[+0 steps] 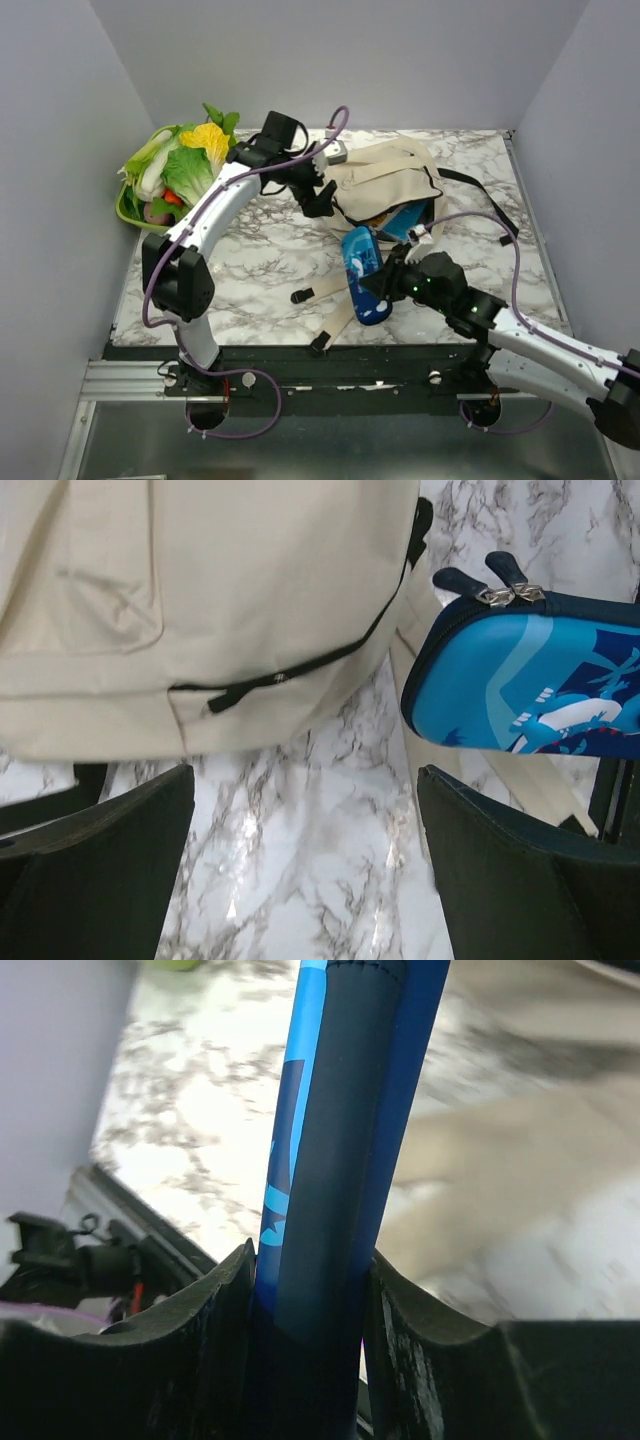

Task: Pack the student bag
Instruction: Pick up the stationery from the center of the board, then place the stationery in the student bag.

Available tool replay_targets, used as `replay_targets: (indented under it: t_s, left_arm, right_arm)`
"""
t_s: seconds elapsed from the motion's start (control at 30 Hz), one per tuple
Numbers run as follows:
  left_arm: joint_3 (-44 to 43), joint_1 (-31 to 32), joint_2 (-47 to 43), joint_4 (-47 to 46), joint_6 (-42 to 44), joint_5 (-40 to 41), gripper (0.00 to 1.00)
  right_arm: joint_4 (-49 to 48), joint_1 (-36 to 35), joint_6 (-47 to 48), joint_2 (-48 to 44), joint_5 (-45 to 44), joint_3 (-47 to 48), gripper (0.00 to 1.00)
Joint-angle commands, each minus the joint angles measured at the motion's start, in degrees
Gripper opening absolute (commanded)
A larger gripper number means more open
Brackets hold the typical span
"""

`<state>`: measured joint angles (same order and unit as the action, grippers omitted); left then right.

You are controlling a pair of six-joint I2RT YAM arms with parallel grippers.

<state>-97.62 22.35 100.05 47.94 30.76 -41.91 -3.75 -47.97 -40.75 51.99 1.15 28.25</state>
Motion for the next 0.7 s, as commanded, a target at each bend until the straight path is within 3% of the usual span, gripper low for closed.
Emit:
replay_targets:
  t_s: [0.0, 0.2, 0.43, 0.67]
  left_arm:
    - [-5.54, 6.03, 6.28, -6.72, -5.62, 3.50, 0.99]
    - [-16.80, 12.88, 15.17, -7.87, -5.02, 8.49, 0.99]
    - [-19.80, 17.90, 20.71, -14.63, -5.62, 17.64, 0.99]
    - [-15.67, 19.84, 18.61, -16.22, -5.27, 15.29, 0.99]
  right_arm:
    - [18.23, -0.11, -9.14, -11.01, -15.18, -6.44, 0.39]
    - [34.84, 0.15, -19.08, -26.14, -27.49, -7.69, 0.38]
    - [39.87, 0.24, -19.80, -27.82, -32.26, -4.52, 0.38]
    - [39.96, 0.85, -18.05, -24.57, -34.37, -1.36, 0.38]
